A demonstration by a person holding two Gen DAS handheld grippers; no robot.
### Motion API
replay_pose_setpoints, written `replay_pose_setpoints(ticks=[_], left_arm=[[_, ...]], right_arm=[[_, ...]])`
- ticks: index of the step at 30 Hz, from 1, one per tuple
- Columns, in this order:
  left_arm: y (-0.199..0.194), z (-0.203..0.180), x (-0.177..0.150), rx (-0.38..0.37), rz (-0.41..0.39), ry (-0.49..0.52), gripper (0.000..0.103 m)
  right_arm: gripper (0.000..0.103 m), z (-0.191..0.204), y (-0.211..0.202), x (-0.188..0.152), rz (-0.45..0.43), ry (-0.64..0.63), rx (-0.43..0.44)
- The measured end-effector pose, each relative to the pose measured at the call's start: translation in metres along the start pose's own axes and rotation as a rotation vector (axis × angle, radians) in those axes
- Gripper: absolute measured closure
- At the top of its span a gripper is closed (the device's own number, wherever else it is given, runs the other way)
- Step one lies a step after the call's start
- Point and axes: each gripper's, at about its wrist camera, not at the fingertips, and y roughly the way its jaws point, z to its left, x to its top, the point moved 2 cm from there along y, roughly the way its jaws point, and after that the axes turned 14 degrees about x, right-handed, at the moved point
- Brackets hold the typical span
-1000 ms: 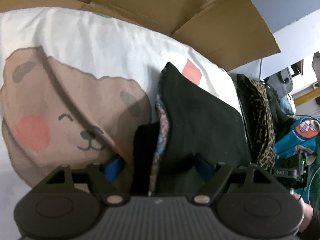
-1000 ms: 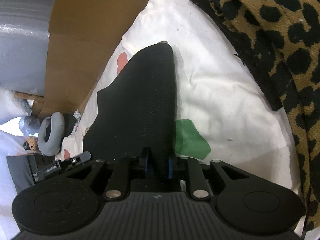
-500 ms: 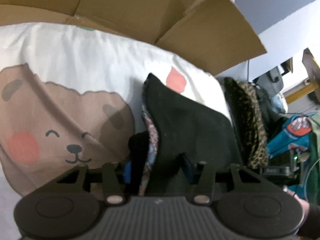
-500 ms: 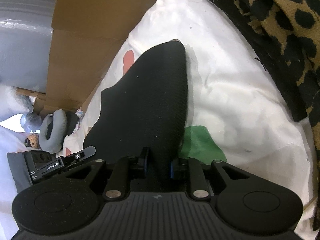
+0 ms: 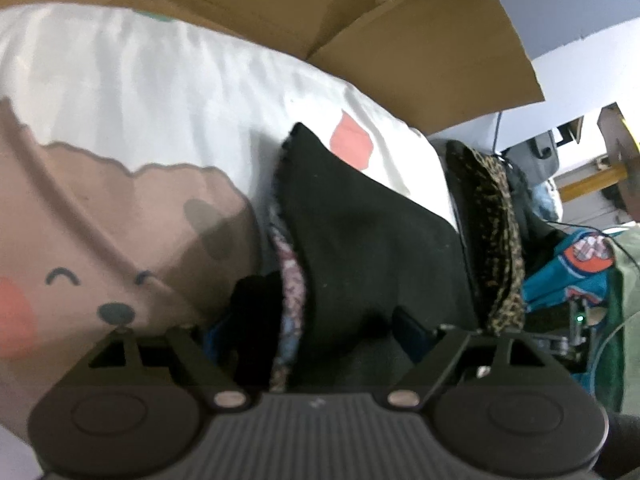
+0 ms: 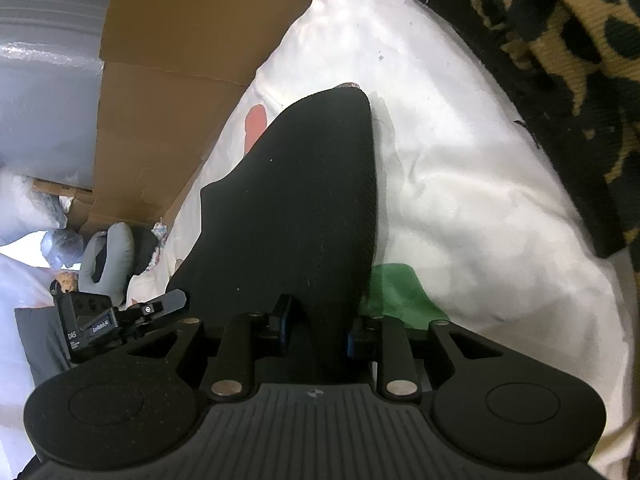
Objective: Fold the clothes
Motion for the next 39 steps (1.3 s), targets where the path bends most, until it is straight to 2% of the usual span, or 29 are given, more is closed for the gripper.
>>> replay_pose_setpoints(ticks=[2,8,13,17,21,24,31,34,39], left_arm=[[0.002,0.0,0.001,-0.016,0.03,-0.015,0.042],[0.008,0.014,0.002,-0.071,0.052,-0.085,0.043],[0.012,0.017,0.006,-0.086,0.072,-0.132,0.043],[0.01,0.01,0.005,-0.016,0.066,-0.089,0.055],[0.008,0.0,0.003,0.068,0.06,-0.058,0.059],[0.007,-0.009,0.001,0.131,0.053,-0.04,0.061],[-0.005,-0.038,0.001,0.287,0.038,0.007,0.068],[-0.016,-0.05,-0.002,0.342,0.018,0.024,0.069],[-0.048,-0.066,-0.011,0.405,-0.008,0.004,0.071]], right_arm=[[0.076,0.001,0.003,0.001,0.006,0.002,0.009],[0.076,0.007,-0.002,-0.001,-0.008,0.01,0.072],[0.076,0.003,0.005,-0.005,-0.021,0.035,0.049],[0.076,0.002,0.011,-0.005,-0.042,0.052,0.053],[0.088,0.003,0.014,-0.007,-0.037,0.043,0.006],[0.093,0.008,0.015,-0.008,-0.028,0.02,-0.04],[0.095,0.029,0.021,-0.011,0.004,-0.065,-0.184],[0.096,0.044,0.016,-0.009,0.011,-0.084,-0.205],[0.096,0.081,0.01,-0.01,0.058,-0.188,-0.239]])
